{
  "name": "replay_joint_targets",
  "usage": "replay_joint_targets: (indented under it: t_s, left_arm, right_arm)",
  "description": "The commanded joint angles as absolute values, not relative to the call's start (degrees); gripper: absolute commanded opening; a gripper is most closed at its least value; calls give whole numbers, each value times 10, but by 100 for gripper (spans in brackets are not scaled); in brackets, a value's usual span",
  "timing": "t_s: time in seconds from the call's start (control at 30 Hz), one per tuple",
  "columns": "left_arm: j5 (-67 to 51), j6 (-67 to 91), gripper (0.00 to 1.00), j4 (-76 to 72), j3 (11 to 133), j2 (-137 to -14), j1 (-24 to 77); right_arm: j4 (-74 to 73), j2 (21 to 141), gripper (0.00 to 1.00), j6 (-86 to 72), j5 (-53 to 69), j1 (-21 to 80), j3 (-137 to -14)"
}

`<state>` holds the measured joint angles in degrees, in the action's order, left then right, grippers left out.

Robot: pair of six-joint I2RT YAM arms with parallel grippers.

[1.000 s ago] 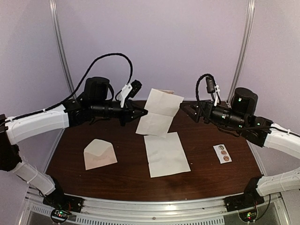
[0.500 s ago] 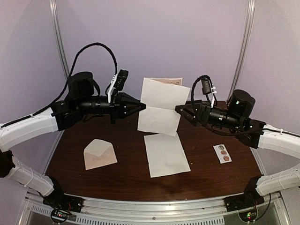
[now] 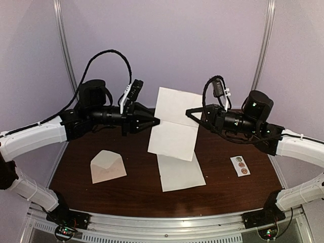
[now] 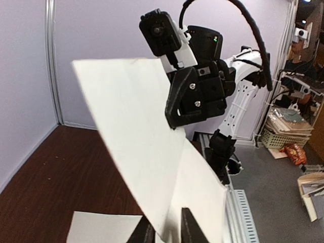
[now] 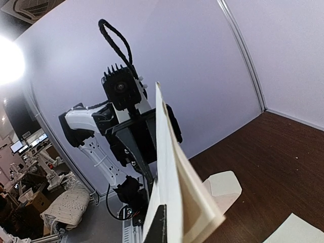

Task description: Place the letter into the envelope and seal it

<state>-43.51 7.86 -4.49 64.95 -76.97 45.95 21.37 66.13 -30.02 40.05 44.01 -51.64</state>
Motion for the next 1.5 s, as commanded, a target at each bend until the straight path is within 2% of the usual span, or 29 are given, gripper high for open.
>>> replay_joint_targets:
  t_s: [0.0,0.1,0.37,0.67,0.7,0.87,1.1,1.2,1.3,1.4,1.47]
  left_arm:
    - [-441,82,32,-58,662,-773,461]
    - [-439,86,41,-60,661,-774,461]
    - [-432,93,40,-63,661,-780,461]
    - [-424,94,2,-63,659,-775,461]
    - [-425,93,0,-63,659,-775,461]
    - [-432,82,0,-53,662,-782,461]
    - [-446,44,0,7,691,-813,472]
    - [-447,19,0,51,711,-833,483]
    - [-461,16,0,63,719,-847,487]
    - [-467,14,0,73,726,-857,489]
    - [-466,12,0,83,731,-863,490]
  right_arm:
    - [189,665,0,-289,397,443,-531]
    - [179,673,0,-287,402,445,-531]
    - [128,692,0,-257,419,461,-553]
    - [102,699,0,-240,412,468,-563]
    - [101,697,0,-239,411,468,-563]
    - [78,691,26,-220,408,468,-579]
    - [-97,695,57,-130,382,468,-670]
    - [-172,707,66,-95,372,468,-703]
    - [-236,725,70,-74,368,470,-733]
    - [-279,740,79,-56,368,479,-751]
    - [-294,747,80,-47,363,489,-758]
